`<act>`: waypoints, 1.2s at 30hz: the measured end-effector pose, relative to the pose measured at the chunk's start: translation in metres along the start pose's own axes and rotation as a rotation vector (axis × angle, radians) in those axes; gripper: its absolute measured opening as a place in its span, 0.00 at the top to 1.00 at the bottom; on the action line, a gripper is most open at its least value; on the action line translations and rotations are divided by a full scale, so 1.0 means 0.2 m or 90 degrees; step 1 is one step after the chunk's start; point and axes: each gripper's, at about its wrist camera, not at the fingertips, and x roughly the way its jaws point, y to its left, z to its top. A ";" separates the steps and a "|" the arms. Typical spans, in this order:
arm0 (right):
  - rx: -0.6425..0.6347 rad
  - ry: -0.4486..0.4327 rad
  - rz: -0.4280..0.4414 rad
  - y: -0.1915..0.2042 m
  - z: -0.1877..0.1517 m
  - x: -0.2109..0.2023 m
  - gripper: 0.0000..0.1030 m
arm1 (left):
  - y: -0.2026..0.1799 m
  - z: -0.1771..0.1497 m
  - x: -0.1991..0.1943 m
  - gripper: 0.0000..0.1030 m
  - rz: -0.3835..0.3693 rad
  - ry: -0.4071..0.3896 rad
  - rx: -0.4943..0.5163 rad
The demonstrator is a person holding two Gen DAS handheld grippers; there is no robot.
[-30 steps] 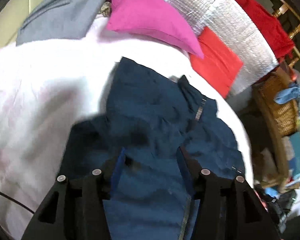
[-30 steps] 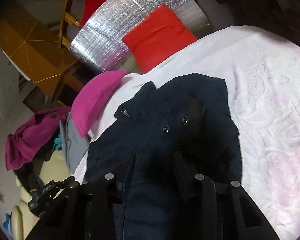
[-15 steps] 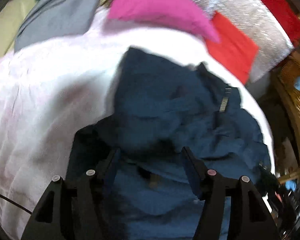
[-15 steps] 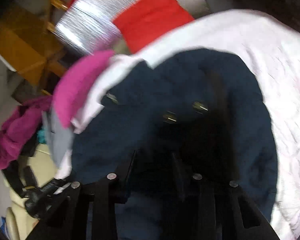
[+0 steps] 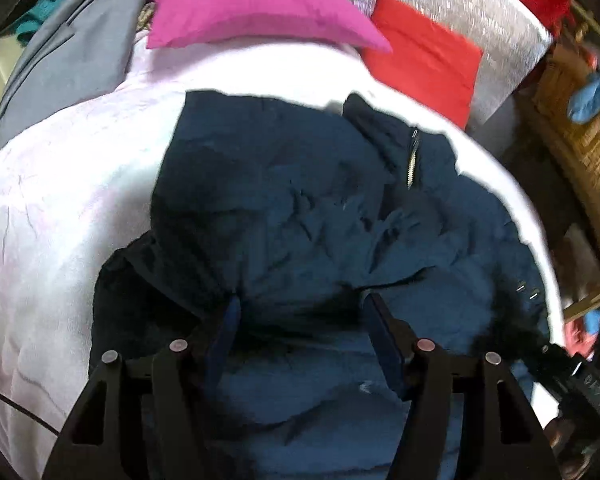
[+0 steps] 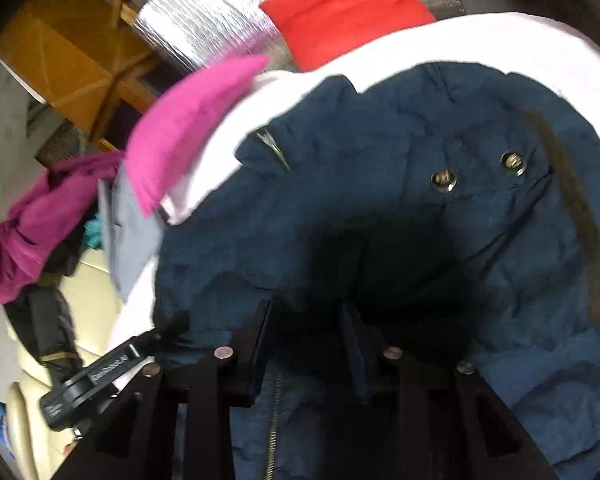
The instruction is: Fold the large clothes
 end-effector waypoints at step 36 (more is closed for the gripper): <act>0.068 -0.049 -0.052 -0.44 -0.23 -0.74 0.49 | 0.43 -0.54 -0.48 0.33 0.151 -0.005 -0.013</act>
